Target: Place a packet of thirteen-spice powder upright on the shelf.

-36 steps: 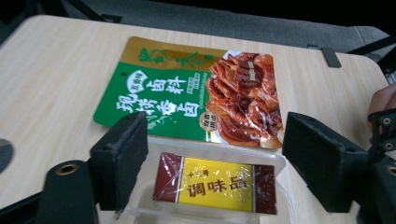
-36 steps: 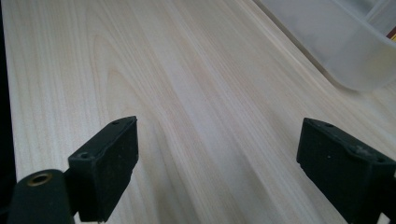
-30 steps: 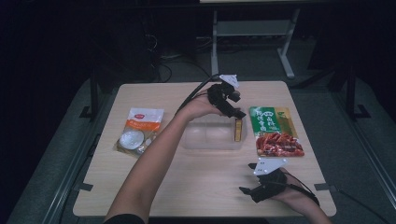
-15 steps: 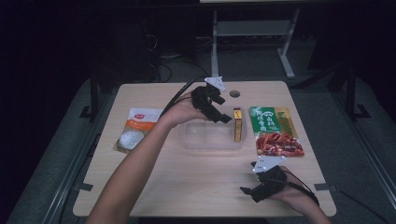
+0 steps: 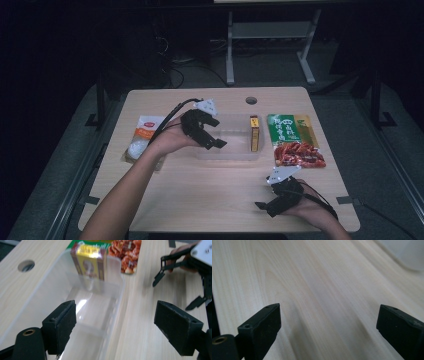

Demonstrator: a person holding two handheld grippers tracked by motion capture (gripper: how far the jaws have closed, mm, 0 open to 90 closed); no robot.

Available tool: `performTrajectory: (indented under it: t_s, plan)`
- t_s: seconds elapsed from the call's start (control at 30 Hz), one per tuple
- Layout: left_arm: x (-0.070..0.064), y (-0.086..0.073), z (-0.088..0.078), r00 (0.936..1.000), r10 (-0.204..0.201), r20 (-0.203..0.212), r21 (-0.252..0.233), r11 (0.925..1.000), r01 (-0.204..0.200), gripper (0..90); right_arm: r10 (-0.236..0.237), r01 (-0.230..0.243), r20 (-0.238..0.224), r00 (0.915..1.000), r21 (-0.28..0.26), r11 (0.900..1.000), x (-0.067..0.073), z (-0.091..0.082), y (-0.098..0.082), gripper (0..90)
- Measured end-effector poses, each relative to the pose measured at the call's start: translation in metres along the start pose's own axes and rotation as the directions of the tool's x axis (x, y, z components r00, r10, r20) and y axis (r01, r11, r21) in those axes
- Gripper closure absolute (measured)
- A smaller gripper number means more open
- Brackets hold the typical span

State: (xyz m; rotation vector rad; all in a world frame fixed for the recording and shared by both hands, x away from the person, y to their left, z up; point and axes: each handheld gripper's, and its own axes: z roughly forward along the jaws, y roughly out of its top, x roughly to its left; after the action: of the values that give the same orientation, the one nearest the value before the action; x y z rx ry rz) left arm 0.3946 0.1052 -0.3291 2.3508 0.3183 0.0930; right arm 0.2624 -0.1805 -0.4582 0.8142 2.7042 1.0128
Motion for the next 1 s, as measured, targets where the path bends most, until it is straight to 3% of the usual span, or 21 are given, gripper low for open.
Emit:
performTrajectory:
  t_s: [0.13, 0.27, 0.37, 0.43, 0.67, 0.83, 1.0]
  plan:
    - [-0.009, -0.02, -0.006, 0.9997, -0.021, -0.014, 0.002, 0.9998, 0.021, 17.5, 0.026, -0.026, -0.01, 0.9996, 0.01, 1.0, -0.003, 0.0, 0.0, 5.1]
    - [-0.019, -0.04, -0.013, 0.9993, -0.027, -0.027, -0.002, 0.9996, 0.027, 17.7, 0.022, -0.023, 0.007, 0.9997, 0.006, 1.0, -0.002, -0.002, 0.001, 4.3]
    - [-0.025, -0.057, -0.019, 0.9977, -0.054, -0.04, -0.011, 0.9985, 0.054, 17.8, 0.022, -0.022, 0.021, 0.9995, 0.005, 1.0, -0.002, -0.004, 0.002, 4.4]
    - [-0.029, -0.068, -0.021, 0.9967, -0.063, -0.05, -0.013, 0.998, 0.062, 18.0, 0.043, -0.043, 0.034, 0.9985, -0.004, 0.999, -0.004, -0.005, 0.002, 4.8]
    - [-0.046, -0.108, -0.023, 0.9922, -0.081, -0.094, 0.012, 0.9965, 0.083, 18.0, 0.055, -0.055, 0.064, 0.9965, 0.001, 0.998, -0.008, -0.01, 0.001, 6.2]
    - [-0.054, -0.132, -0.022, 0.9888, -0.101, -0.11, 0.035, 0.9938, 0.105, 17.9, 0.062, -0.063, 0.07, 0.9956, 0.011, 0.998, -0.011, -0.011, 0.001, 6.5]
    - [-0.063, -0.156, -0.026, 0.98, -0.145, -0.137, 0.006, 0.9892, 0.147, 18.0, 0.063, -0.064, 0.08, 0.9948, 0.007, 0.998, -0.016, -0.012, 0.002, 6.7]
